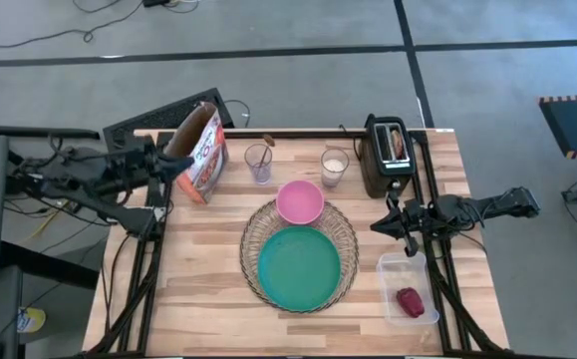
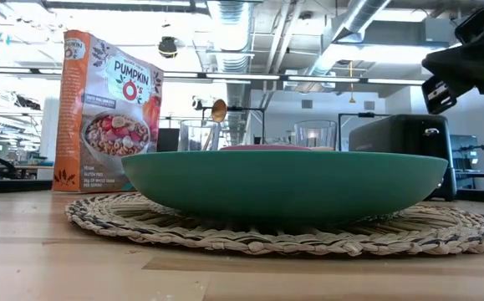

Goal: Arrange a breakfast setting
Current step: Pour the cereal from the orange cereal box into the pink bowl

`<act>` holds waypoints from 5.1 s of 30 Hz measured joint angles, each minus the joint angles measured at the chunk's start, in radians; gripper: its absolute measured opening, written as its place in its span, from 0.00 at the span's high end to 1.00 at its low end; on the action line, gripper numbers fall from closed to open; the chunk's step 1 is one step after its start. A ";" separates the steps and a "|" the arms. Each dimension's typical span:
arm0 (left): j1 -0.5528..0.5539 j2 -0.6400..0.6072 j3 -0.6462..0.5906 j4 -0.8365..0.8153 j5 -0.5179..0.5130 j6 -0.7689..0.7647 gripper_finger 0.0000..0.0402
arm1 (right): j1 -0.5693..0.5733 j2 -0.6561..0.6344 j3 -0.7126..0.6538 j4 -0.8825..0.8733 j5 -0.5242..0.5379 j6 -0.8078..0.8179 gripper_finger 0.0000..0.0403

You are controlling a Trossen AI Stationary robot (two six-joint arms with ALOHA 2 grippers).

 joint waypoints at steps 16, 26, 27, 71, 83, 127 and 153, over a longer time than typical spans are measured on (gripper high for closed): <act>0.159 0.114 0.168 -0.316 -0.041 -0.112 0.69 | 0.000 0.001 0.028 0.338 0.011 0.415 0.87; 0.371 0.289 0.363 -0.751 0.222 -0.291 0.46 | 0.000 0.000 0.049 0.625 0.231 0.470 0.87; 0.393 0.310 0.381 -0.794 0.240 -0.304 0.46 | 0.000 0.000 0.049 0.621 0.240 0.468 0.87; 0.785 0.363 0.142 -0.933 0.639 0.082 0.48 | 0.000 0.000 0.052 0.484 0.318 0.388 0.87; 0.785 0.363 0.030 -0.933 0.596 0.129 0.48 | 0.000 0.000 0.052 0.453 0.320 0.389 0.87; 0.604 0.364 0.174 -0.937 0.725 -0.016 1.00 | 0.000 0.000 0.052 0.428 0.320 0.389 0.87; 0.070 0.370 0.255 -0.936 0.677 -0.221 1.00 | 0.000 0.000 0.052 0.383 0.393 0.338 0.87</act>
